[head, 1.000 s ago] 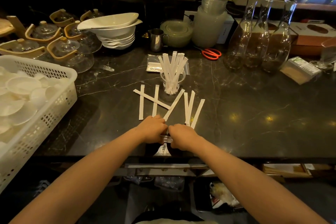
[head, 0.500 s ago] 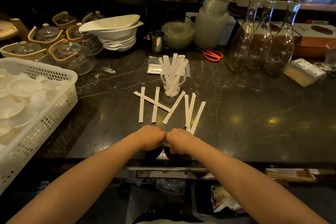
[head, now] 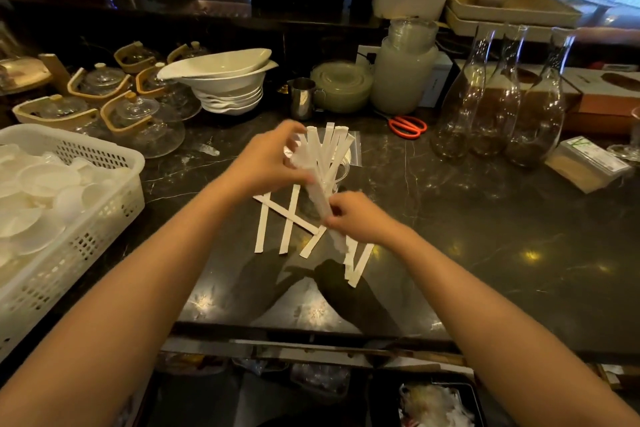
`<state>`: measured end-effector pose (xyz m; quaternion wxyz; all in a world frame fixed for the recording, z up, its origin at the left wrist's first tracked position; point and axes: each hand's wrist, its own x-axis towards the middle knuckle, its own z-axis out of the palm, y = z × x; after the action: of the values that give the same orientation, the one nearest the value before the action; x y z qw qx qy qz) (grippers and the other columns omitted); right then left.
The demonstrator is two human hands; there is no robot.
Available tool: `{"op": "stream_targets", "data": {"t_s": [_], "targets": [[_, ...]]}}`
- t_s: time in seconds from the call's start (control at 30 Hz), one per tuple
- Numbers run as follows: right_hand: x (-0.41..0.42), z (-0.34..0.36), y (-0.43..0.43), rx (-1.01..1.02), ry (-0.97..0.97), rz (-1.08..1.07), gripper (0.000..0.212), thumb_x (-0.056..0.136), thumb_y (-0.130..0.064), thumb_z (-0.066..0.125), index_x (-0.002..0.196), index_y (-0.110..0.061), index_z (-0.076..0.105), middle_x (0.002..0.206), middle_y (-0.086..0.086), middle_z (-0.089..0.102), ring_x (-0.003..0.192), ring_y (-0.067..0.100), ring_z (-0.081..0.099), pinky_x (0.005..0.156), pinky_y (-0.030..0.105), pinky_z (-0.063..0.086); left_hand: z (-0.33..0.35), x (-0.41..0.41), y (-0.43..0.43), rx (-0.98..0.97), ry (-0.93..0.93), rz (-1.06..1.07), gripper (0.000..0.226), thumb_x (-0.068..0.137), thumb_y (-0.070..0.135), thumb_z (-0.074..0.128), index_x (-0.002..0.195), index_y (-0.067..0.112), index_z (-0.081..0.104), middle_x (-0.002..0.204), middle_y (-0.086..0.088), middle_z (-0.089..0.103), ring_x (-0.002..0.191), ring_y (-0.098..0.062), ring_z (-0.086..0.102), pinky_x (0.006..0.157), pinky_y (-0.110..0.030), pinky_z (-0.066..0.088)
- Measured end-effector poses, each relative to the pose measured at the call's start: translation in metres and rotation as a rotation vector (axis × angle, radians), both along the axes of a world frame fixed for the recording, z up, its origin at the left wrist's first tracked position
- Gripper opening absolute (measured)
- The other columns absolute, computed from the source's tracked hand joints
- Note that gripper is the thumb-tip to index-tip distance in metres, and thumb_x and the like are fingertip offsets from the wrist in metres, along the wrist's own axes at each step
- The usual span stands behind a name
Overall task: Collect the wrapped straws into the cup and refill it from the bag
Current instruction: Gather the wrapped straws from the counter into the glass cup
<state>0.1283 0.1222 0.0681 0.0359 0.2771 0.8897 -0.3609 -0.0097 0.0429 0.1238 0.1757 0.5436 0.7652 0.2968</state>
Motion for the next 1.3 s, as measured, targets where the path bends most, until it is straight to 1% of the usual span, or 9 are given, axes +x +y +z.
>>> {"op": "stream_targets", "data": {"t_s": [0.1, 0.27, 0.37, 0.47, 0.7, 0.8, 0.93, 1.1, 1.3], "targets": [[-0.006, 0.024, 0.018, 0.009, 0.134, -0.041, 0.025, 0.091, -0.016, 0.054, 0.109, 0.000, 0.059, 0.085, 0.000, 0.057, 0.077, 0.013, 0.055, 0.057, 0.012, 0.043, 0.013, -0.002, 0.010, 0.083, -0.180, 0.004, 0.051, 0.078, 0.016, 0.068, 0.124, 0.012, 0.048, 0.101, 0.004, 0.055, 0.080, -0.006, 0.058, 0.071, -0.022, 0.053], [-0.028, 0.050, 0.041, 0.019, 0.241, -0.062, 0.030, 0.091, -0.015, 0.053, 0.116, 0.000, 0.057, 0.114, 0.015, 0.063, 0.092, 0.020, 0.059, 0.068, 0.020, 0.047, 0.024, -0.007, 0.035, 0.135, -0.240, -0.045, 0.034, 0.087, 0.015, 0.056, 0.120, 0.008, 0.056, 0.108, -0.007, 0.061, 0.098, -0.020, 0.060, 0.087, -0.029, 0.049], [-0.042, 0.054, 0.054, 0.011, 0.246, -0.095, 0.029, 0.090, -0.012, 0.054, 0.116, 0.001, 0.057, 0.115, 0.020, 0.062, 0.100, 0.029, 0.061, 0.080, 0.031, 0.049, 0.026, -0.014, 0.053, 0.169, -0.255, -0.054, 0.030, 0.088, 0.016, 0.055, 0.116, 0.007, 0.060, 0.104, -0.006, 0.061, 0.092, -0.014, 0.059, 0.080, -0.024, 0.048], [-0.055, 0.049, 0.068, -0.006, 0.242, -0.130, 0.027, 0.090, -0.009, 0.053, 0.115, 0.001, 0.057, 0.113, 0.021, 0.062, 0.088, 0.022, 0.057, 0.069, 0.022, 0.048, 0.022, -0.024, 0.071, 0.157, -0.216, -0.053, 0.028, 0.087, 0.017, 0.057, 0.112, 0.006, 0.063, 0.101, -0.005, 0.061, 0.081, -0.003, 0.056, 0.071, -0.015, 0.044], [-0.075, 0.016, 0.086, -0.077, 0.099, -0.180, 0.030, 0.090, -0.006, 0.051, 0.119, -0.001, 0.055, 0.117, 0.021, 0.060, 0.109, 0.033, 0.060, 0.087, 0.034, 0.050, -0.016, -0.046, 0.098, -0.015, -0.170, -0.069, 0.030, 0.084, 0.016, 0.061, 0.109, 0.000, 0.063, 0.110, -0.021, 0.064, 0.092, -0.022, 0.057, 0.082, -0.031, 0.048], [-0.079, 0.004, 0.089, -0.110, 0.067, -0.189, 0.028, 0.090, -0.008, 0.052, 0.118, -0.001, 0.055, 0.102, 0.013, 0.059, 0.102, 0.028, 0.062, 0.075, 0.023, 0.050, -0.031, -0.053, 0.104, -0.059, -0.183, -0.068, 0.030, 0.084, 0.017, 0.061, 0.110, 0.001, 0.062, 0.107, -0.016, 0.063, 0.096, -0.024, 0.059, 0.082, -0.031, 0.048], [-0.081, 0.001, 0.096, -0.078, 0.097, -0.179, 0.023, 0.090, -0.011, 0.053, 0.109, 0.000, 0.059, 0.082, 0.002, 0.056, 0.066, 0.006, 0.054, 0.055, 0.011, 0.041, -0.042, -0.060, 0.108, -0.081, -0.210, -0.089, 0.017, 0.084, 0.016, 0.061, 0.094, 0.003, 0.065, 0.083, 0.002, 0.057, 0.078, -0.010, 0.054, 0.068, -0.018, 0.044], [-0.082, 0.000, 0.100, -0.054, 0.171, -0.249, 0.004, 0.091, -0.014, 0.052, 0.090, -0.011, 0.052, 0.073, -0.006, 0.050, 0.061, 0.006, 0.054, 0.055, 0.014, 0.045, -0.049, -0.064, 0.110, -0.071, -0.237, -0.083, 0.020, 0.085, 0.015, 0.060, 0.092, -0.002, 0.067, 0.080, -0.003, 0.060, 0.074, -0.011, 0.056, 0.068, -0.020, 0.047], [-0.081, -0.001, 0.100, -0.042, 0.134, -0.262, 0.019, 0.091, -0.014, 0.052, 0.072, -0.016, 0.053, 0.078, 0.007, 0.058, 0.057, 0.008, 0.057, 0.058, 0.019, 0.047, -0.055, -0.063, 0.110, -0.080, -0.227, -0.020, 0.031, 0.083, 0.023, 0.062, 0.094, -0.005, 0.069, 0.087, -0.018, 0.064, 0.082, -0.025, 0.061, 0.068, -0.025, 0.048]]}}
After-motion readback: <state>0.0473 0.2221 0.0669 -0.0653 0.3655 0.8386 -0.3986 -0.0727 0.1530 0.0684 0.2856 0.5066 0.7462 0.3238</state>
